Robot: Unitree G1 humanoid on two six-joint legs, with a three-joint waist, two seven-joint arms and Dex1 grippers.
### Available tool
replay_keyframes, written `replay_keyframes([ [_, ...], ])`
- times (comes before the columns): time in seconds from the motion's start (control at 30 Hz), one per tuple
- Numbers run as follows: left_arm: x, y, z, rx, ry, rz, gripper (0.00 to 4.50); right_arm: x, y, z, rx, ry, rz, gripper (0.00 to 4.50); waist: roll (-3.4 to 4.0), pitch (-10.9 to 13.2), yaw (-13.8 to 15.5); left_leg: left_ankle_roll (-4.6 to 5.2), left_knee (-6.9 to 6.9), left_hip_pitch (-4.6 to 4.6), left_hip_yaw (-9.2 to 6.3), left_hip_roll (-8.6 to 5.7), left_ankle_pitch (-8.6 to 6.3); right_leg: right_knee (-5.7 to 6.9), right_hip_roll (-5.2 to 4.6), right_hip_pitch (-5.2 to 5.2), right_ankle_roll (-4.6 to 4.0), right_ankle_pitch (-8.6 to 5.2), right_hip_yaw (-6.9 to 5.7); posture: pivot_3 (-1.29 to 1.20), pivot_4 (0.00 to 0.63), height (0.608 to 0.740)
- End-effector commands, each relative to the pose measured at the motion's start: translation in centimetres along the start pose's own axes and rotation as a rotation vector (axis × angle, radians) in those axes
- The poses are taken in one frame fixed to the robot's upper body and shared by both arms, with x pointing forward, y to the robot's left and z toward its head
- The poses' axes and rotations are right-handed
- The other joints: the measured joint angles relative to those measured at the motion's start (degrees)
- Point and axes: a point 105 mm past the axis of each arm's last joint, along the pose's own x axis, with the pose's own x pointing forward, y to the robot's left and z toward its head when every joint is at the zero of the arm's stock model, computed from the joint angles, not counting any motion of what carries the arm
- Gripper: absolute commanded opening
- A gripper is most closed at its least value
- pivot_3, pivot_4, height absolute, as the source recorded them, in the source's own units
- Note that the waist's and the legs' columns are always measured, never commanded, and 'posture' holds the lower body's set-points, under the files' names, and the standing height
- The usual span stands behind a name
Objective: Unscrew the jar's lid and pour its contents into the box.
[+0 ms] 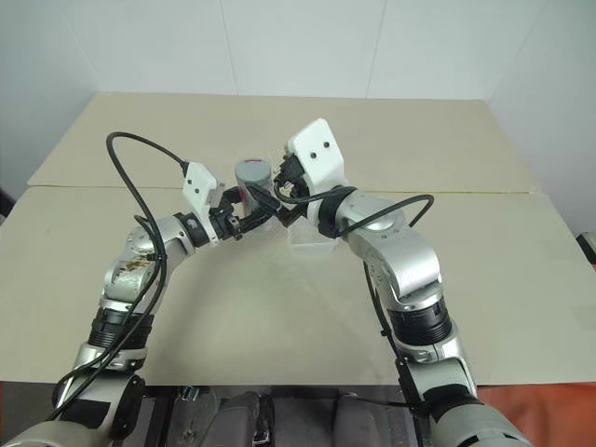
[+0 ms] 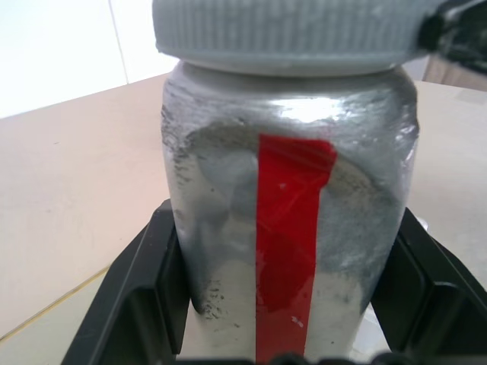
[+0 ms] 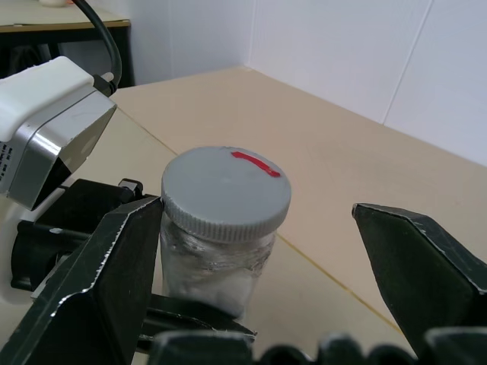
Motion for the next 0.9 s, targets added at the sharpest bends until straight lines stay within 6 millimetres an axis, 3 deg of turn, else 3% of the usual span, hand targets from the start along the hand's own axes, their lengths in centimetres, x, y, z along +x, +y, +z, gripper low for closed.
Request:
replay_keyframes([
  [0.03, -0.5, 0.2, 1.8, 0.040, -0.050, 0.000, 2.77, -1.5, -2.6, 0.9, -0.013, -0.029, -0.119, 4.49, 0.00, 0.0, 0.0, 0.00, 0.00, 0.00, 0.00, 0.00, 0.00, 0.00, 0.00, 0.00, 0.00, 0.00, 0.00, 0.00, 0.150, 0.740],
  [0.5, -0.8, 0.1, 1.7, 0.043, -0.041, -0.010, 2.77, -2.7, -3.5, 0.2, -0.005, -0.006, -0.161, 4.49, 0.00, 0.0, 0.0, 0.00, -0.02, 0.00, 0.01, 0.00, 0.00, 0.00, 0.00, -0.01, 0.00, 0.00, 0.01, 0.00, 0.150, 0.740],
  [0.67, -0.4, 0.0, 1.4, 0.042, -0.035, -0.017, 2.77, -3.2, -1.3, 2.5, 0.011, -0.104, -0.007, 4.49, 0.00, 0.0, 0.0, 0.01, -0.02, 0.00, 0.00, 0.00, -0.01, -0.01, 0.00, 0.00, 0.00, 0.00, 0.00, 0.00, 0.150, 0.740],
  [0.9, 1.2, -1.1, 1.8, 0.048, -0.060, -0.053, 2.77, -0.1, 0.6, 2.8, -0.023, -0.092, 0.024, 4.49, 0.00, 0.0, -0.2, 0.02, -0.02, 0.02, -0.01, 0.00, -0.01, 0.03, 0.00, -0.01, 0.00, 0.00, 0.00, 0.00, 0.150, 0.740],
])
